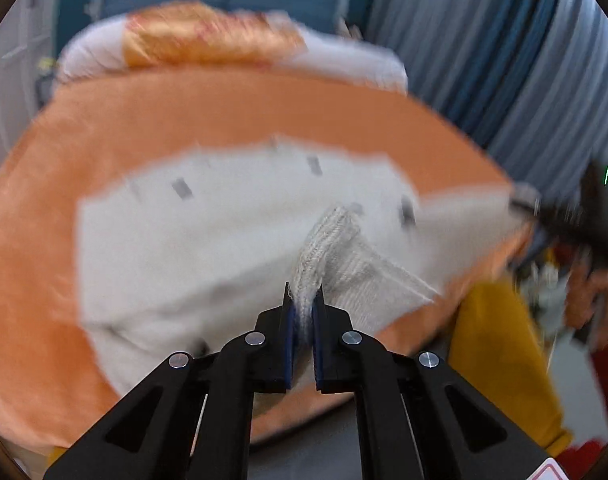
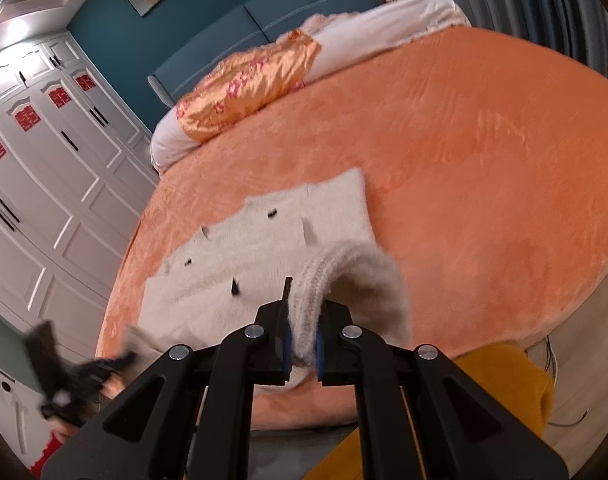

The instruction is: Fold small clothes

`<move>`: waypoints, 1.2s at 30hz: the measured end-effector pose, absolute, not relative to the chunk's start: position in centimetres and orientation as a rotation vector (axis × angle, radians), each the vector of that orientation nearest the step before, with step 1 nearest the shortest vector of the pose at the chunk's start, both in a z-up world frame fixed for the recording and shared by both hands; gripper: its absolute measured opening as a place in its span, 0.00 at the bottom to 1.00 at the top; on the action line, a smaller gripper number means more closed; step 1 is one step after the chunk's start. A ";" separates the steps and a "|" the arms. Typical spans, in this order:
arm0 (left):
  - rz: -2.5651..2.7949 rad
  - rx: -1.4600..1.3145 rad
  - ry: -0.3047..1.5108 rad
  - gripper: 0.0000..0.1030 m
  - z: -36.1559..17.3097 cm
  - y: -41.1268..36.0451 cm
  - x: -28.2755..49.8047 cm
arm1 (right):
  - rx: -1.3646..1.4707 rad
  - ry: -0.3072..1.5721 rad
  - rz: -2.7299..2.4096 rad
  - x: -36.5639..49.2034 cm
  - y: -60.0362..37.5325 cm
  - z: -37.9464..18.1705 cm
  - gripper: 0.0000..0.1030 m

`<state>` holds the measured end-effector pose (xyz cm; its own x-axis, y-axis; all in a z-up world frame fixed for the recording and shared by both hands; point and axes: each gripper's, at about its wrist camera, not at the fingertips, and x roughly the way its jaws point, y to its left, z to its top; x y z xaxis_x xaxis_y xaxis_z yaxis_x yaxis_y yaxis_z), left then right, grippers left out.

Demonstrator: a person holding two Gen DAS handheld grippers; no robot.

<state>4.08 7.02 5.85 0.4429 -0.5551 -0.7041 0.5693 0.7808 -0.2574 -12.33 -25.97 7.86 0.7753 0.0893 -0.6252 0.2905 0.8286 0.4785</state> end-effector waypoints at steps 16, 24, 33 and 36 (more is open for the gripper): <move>-0.218 -0.139 0.921 0.05 4.1 13.7 24.6 | 0.659 0.784 -0.095 10.2 -28.3 3.4 0.07; -0.133 -0.237 1.071 0.15 -3.7 15.2 26.7 | 0.743 0.861 -0.110 13.3 -29.2 -1.3 0.22; -0.151 -0.462 0.998 0.56 -0.7 21.0 13.4 | 0.596 0.759 -0.251 -2.3 -29.4 0.1 0.77; -0.145 -0.479 1.090 0.56 -2.8 20.6 11.1 | 0.664 0.869 -0.261 -4.9 -28.7 -3.7 0.77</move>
